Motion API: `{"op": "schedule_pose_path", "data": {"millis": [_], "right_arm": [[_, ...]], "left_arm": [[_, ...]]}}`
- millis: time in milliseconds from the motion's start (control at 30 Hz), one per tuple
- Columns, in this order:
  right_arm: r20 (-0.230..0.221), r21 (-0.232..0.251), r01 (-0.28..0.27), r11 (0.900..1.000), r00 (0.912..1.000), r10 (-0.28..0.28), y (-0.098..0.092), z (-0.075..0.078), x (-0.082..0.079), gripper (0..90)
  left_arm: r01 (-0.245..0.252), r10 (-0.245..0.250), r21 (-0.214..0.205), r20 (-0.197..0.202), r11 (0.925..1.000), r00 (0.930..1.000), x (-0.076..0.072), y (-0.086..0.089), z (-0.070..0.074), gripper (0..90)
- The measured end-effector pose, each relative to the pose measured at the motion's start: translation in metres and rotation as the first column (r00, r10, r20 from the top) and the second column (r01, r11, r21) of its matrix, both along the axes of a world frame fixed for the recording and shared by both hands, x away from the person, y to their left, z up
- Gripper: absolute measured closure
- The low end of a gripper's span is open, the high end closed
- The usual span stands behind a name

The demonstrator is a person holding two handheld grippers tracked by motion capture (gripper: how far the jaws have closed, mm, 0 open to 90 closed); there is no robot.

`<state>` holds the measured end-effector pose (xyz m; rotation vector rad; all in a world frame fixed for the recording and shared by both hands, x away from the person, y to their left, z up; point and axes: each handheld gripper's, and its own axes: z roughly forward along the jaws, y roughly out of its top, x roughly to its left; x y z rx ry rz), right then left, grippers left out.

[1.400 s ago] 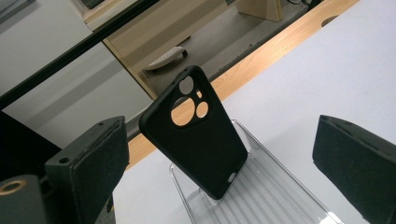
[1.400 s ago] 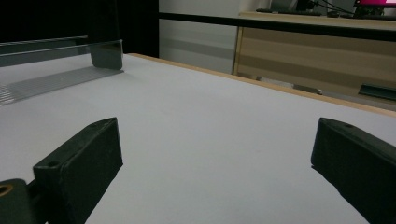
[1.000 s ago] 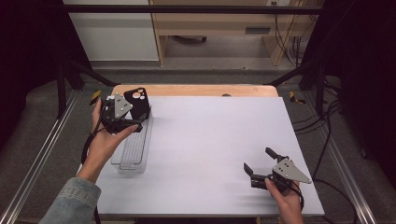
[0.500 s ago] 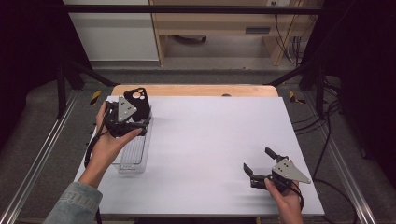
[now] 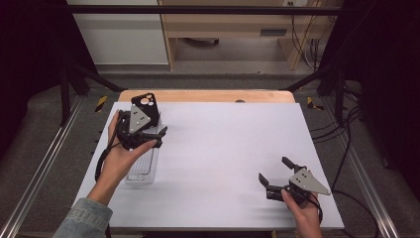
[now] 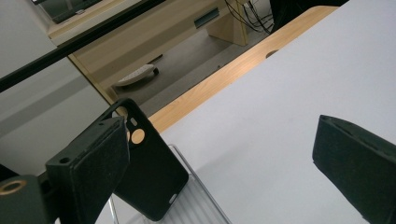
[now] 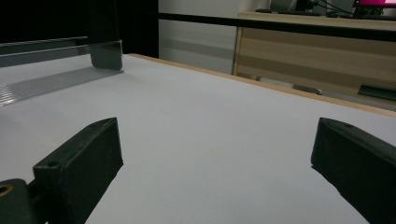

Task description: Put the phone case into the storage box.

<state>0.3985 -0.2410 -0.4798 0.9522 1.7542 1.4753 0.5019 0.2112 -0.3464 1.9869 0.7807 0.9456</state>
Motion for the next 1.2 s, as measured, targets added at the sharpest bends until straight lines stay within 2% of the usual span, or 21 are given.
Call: {"op": "schedule_pose_path", "data": {"millis": [233, 967, 1133, 1200], "right_arm": [[0.000, 0.000, 0.001, 1.0000, 1.0000, -0.001, 0.000, 0.000, 0.000, 2.3], [0.003, 0.001, 0.003, 1.0000, 1.0000, -0.003, -0.001, 0.001, 0.000, 2.3], [0.003, 0.001, 0.003, 1.0000, 1.0000, -0.003, -0.001, 0.001, 0.000, 2.3], [0.003, 0.001, 0.004, 1.0000, 1.0000, -0.004, -0.001, 0.001, 0.000, 2.3]], "left_arm": [[0.007, -0.007, -0.037, -0.003, 0.9993, 1.0000, -0.003, -0.002, 0.002, 3.4], [0.036, -0.036, -0.110, -0.001, 0.9933, 0.9993, -0.012, -0.012, 0.003, 3.0], [0.043, -0.042, -0.091, 0.011, 0.9949, 0.9991, -0.016, -0.017, 0.002, 2.9], [0.049, -0.048, -0.102, 0.012, 0.9935, 0.9988, -0.018, -0.019, 0.002, 2.8]]}}
